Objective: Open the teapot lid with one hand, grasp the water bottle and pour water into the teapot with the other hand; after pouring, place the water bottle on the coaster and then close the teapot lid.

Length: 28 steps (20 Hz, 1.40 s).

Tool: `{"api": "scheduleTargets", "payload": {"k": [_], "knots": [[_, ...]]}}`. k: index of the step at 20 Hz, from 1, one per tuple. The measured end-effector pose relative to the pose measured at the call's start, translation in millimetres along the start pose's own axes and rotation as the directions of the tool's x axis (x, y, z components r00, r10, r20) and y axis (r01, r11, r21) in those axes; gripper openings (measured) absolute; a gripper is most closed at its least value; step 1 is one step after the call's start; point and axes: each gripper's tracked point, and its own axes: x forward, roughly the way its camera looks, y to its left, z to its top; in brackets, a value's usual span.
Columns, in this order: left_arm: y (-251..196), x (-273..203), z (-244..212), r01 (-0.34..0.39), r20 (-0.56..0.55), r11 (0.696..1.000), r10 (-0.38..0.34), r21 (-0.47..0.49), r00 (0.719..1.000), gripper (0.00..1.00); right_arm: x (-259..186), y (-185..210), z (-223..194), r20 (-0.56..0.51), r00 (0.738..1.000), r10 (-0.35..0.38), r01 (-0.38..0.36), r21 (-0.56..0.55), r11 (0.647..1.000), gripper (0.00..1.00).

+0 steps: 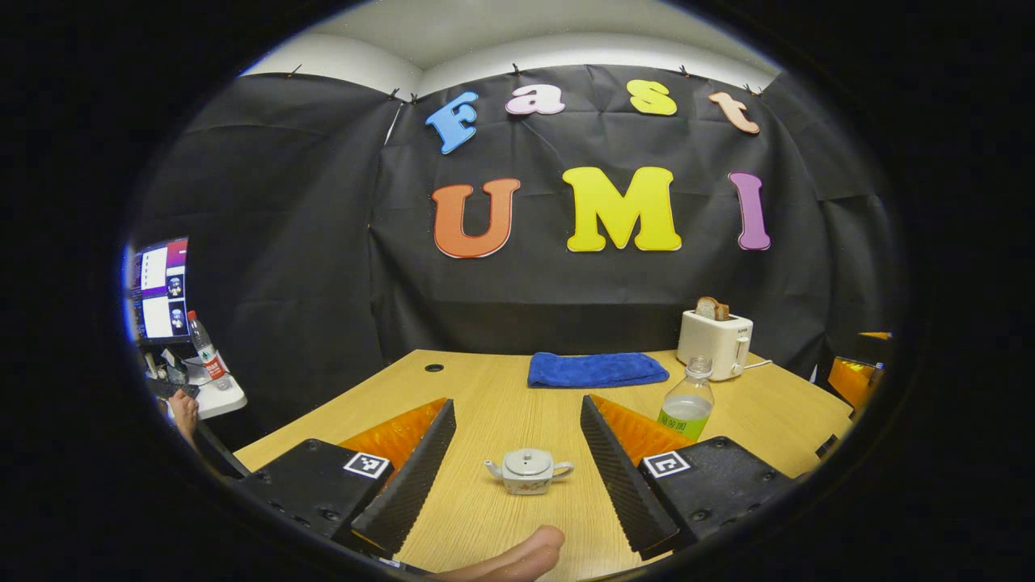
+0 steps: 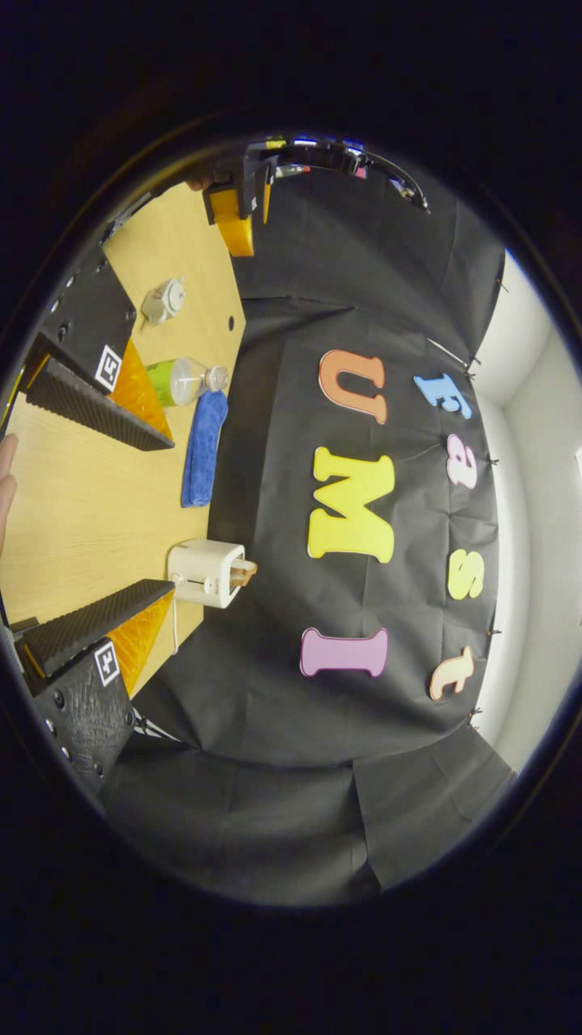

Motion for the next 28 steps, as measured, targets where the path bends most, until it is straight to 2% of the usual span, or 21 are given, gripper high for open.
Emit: {"api": "scheduleTargets", "payload": {"k": [3,4,9,12,13,15,17,19,22,25,26,28], "knots": [[-2.2,22.4,-8.9,0.023,0.019,0.999,-0.023,-0.023,1.000,0.98,3.7,2.0,-4.5,-0.011,1.000,-0.001,0.001,-0.001,1.000,0.98],[-1.6,31.3,-17.0,0.027,0.007,0.999,-0.027,-0.039,1.000,0.98,4.6,3.4,-6.2,-0.016,1.000,0.000,0.000,-0.003,1.000,0.95],[-1.4,77.1,-64.4,0.036,-0.031,0.996,-0.038,-0.080,0.999,0.98,10.4,5.7,-13.9,-0.039,0.999,0.000,-0.001,-0.009,1.000,0.95],[0.2,94.0,-94.8,0.026,-0.078,0.998,-0.031,-0.065,0.996,0.98,13.0,6.6,-18.4,-0.052,0.999,-0.001,0.000,-0.010,1.000,0.96],[-5.9,97.1,-100.7,0.047,-0.086,0.997,-0.052,-0.061,0.995,0.98,14.0,6.7,-19.1,-0.055,0.998,-0.001,0.001,-0.010,1.000,0.96],[-12.1,100.1,-101.7,0.076,-0.062,0.996,-0.079,-0.050,0.995,0.94,15.5,7.6,-21.5,-0.062,0.998,-0.002,0.001,-0.010,1.000,0.96],[-9.1,104.1,-108.5,0.067,-0.062,0.998,-0.069,-0.020,0.996,0.89,17.8,9.9,-26.6,-0.073,0.997,0.001,-0.002,-0.011,1.000,0.96],[-10.3,108.3,-111.8,0.070,-0.058,0.998,-0.070,-0.001,0.996,0.82,19.4,12.1,-30.3,-0.087,0.996,0.003,-0.004,-0.013,1.000,0.96],[-13.4,113.5,-119.1,0.077,-0.073,0.997,-0.078,-0.013,0.994,0.55,21.4,16.0,-34.7,-0.099,0.995,0.009,-0.011,-0.014,1.000,0.96],[-12.0,116.2,-116.6,0.073,-0.062,0.997,-0.073,-0.010,0.995,0.45,23.3,20.2,-40.5,-0.112,0.994,0.013,-0.016,-0.023,1.000,0.96],[-7.4,116.8,-117.9,0.057,-0.067,0.998,-0.058,-0.011,0.996,0.31,23.8,21.5,-41.2,-0.114,0.993,0.014,-0.017,-0.025,1.000,0.96],[-9.2,115.7,-114.8,0.079,-0.063,0.997,-0.080,-0.024,0.995,0.12,25.0,25.6,-44.7,-0.121,0.992,0.021,-0.025,-0.030,0.999,0.96]]}}
